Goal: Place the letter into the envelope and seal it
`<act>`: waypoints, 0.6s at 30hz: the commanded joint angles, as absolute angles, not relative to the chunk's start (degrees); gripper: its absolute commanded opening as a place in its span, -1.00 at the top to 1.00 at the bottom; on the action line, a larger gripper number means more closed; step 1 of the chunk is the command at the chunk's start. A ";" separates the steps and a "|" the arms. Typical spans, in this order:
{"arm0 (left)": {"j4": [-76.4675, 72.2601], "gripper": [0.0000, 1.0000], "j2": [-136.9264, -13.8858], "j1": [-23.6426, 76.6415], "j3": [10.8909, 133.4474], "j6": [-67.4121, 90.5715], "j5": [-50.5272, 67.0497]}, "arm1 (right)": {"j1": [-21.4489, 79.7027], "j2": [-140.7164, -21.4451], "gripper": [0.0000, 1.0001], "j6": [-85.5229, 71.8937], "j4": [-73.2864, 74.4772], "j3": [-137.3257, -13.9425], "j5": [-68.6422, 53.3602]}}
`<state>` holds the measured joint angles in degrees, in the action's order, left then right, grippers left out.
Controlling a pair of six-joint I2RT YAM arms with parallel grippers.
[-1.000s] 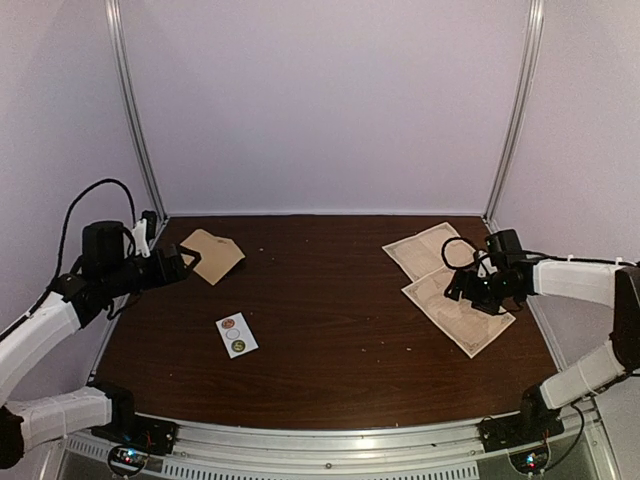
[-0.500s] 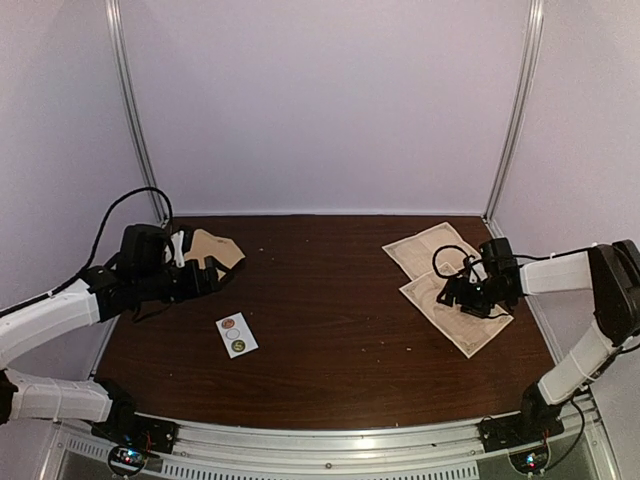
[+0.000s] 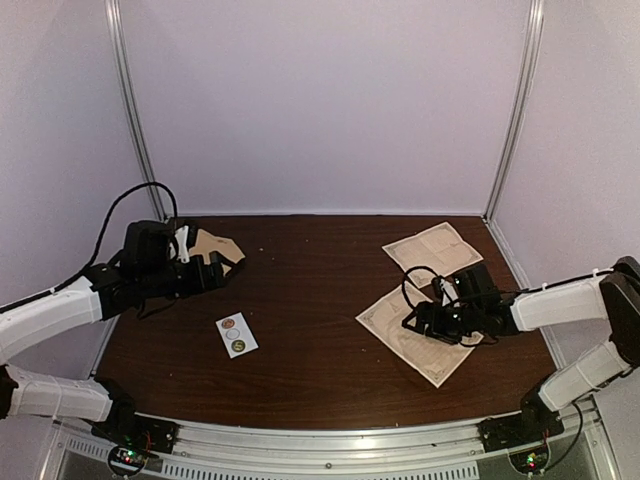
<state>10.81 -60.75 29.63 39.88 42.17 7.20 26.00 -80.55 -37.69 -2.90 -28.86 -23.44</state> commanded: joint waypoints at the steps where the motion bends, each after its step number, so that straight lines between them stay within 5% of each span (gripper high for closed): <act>1: 6.81 -0.90 -60.35 31.09 40.61 43.19 7.02 | 34.63 -80.08 -0.63 -51.91 -6.12 -25.80 -21.64; 9: 5.44 -0.84 -61.53 37.43 40.38 45.18 4.86 | 43.42 -79.88 -0.62 -56.63 -8.15 -29.42 -18.08; 18: 4.92 -0.84 -73.64 49.98 48.62 46.42 0.84 | 37.13 -66.09 -0.81 -43.38 17.29 -35.82 -10.58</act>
